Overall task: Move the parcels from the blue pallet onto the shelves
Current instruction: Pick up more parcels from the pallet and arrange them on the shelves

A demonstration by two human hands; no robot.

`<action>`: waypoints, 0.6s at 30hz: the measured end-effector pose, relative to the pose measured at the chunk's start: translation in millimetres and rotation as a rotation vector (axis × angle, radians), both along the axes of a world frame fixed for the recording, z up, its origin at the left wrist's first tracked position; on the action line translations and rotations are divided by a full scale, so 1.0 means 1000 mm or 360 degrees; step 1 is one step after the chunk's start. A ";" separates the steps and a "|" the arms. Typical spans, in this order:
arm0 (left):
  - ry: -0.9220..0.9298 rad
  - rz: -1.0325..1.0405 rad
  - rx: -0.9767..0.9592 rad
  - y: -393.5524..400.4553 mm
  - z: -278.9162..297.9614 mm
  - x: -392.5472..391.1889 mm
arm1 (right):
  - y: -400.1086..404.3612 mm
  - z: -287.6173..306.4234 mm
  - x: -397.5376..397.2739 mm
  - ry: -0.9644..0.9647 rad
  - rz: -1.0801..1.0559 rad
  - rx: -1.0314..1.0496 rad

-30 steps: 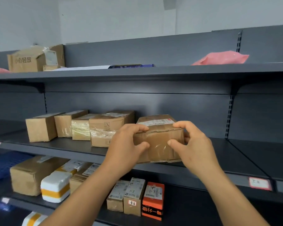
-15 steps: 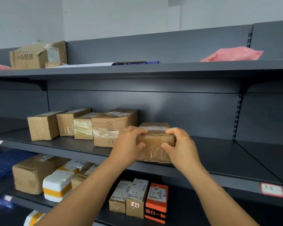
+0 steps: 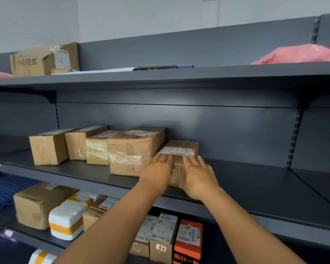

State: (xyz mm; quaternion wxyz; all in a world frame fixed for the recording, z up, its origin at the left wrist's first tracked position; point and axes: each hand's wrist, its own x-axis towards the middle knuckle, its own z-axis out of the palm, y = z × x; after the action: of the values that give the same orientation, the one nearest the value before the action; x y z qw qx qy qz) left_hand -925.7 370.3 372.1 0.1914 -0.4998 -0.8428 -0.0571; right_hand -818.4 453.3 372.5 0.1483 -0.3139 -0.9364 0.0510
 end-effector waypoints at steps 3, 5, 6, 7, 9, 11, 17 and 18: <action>-0.0001 0.0055 -0.0096 -0.004 -0.004 0.005 | -0.004 0.002 0.005 -0.0102 -0.0033 -0.0051; -0.0012 0.0020 -0.0058 -0.012 -0.006 0.012 | -0.011 0.001 0.014 -0.0090 -0.0058 -0.0037; -0.0025 -0.0017 -0.0024 -0.017 -0.007 0.017 | -0.015 -0.001 0.020 -0.0090 -0.0073 -0.0018; -0.0041 -0.0057 0.0006 -0.023 -0.009 0.023 | -0.020 -0.003 0.026 -0.0089 -0.0089 -0.0001; -0.0080 -0.0137 0.0052 -0.034 -0.011 0.036 | -0.033 -0.008 0.042 -0.0072 -0.0127 0.0013; -0.0128 -0.0210 0.0065 -0.047 -0.014 0.051 | -0.048 -0.012 0.060 -0.0046 -0.0176 0.0014; -0.0225 -0.0467 0.0040 -0.097 -0.031 0.108 | -0.112 -0.034 0.125 -0.0001 -0.0386 0.0022; -0.0233 -0.0508 0.0038 -0.107 -0.036 0.118 | -0.124 -0.038 0.138 0.0001 -0.0423 0.0018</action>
State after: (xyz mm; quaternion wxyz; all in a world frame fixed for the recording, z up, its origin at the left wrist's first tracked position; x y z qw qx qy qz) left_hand -807.4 263.4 336.5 0.1240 -0.6194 -0.7637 -0.1330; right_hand -680.5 328.9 334.3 0.1559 -0.4345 -0.8867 0.0258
